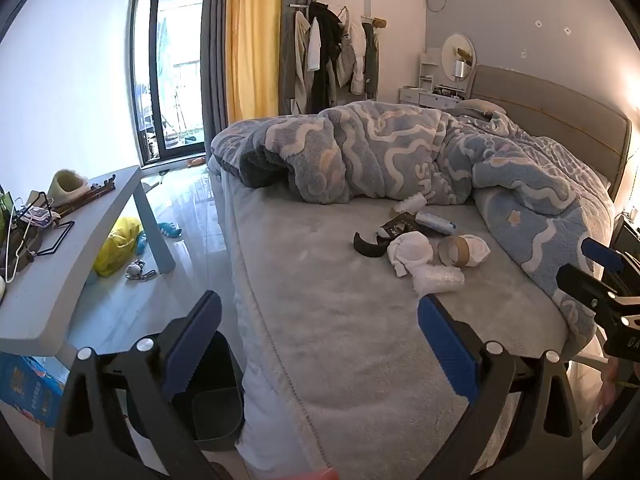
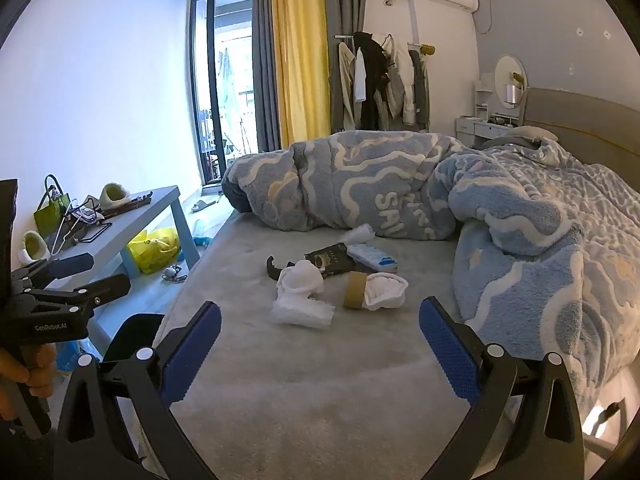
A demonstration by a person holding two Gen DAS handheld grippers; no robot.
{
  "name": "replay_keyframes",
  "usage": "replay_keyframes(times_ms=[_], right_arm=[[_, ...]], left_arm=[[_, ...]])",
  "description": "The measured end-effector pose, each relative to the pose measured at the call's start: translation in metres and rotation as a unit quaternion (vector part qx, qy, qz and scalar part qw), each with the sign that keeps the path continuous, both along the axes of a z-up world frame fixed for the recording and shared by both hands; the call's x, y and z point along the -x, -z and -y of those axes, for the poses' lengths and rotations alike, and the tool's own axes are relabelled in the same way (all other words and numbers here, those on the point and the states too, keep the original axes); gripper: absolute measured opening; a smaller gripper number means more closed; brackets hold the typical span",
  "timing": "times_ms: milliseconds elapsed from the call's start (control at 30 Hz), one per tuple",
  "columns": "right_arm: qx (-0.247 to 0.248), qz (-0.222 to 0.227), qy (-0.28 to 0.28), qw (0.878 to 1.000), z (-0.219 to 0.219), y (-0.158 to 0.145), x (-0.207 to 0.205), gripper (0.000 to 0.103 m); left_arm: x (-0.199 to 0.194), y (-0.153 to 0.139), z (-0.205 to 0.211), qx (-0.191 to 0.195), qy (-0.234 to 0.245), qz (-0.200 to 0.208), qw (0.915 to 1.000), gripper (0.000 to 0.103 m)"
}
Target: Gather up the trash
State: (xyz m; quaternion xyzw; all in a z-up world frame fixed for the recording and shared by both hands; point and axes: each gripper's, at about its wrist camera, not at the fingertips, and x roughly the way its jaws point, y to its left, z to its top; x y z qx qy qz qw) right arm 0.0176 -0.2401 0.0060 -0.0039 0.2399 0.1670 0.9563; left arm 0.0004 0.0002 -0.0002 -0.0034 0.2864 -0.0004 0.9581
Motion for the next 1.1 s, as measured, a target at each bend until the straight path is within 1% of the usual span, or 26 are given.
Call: replay_keyframes(times_ms=[1100], right_arm=[[-0.011,0.0,0.0,1.0,-0.0026,-0.0024,0.0016,0.1]], left_arm=[[0.0004,-0.0005,0.0002,0.001,0.001,0.001,1.0,0.1]])
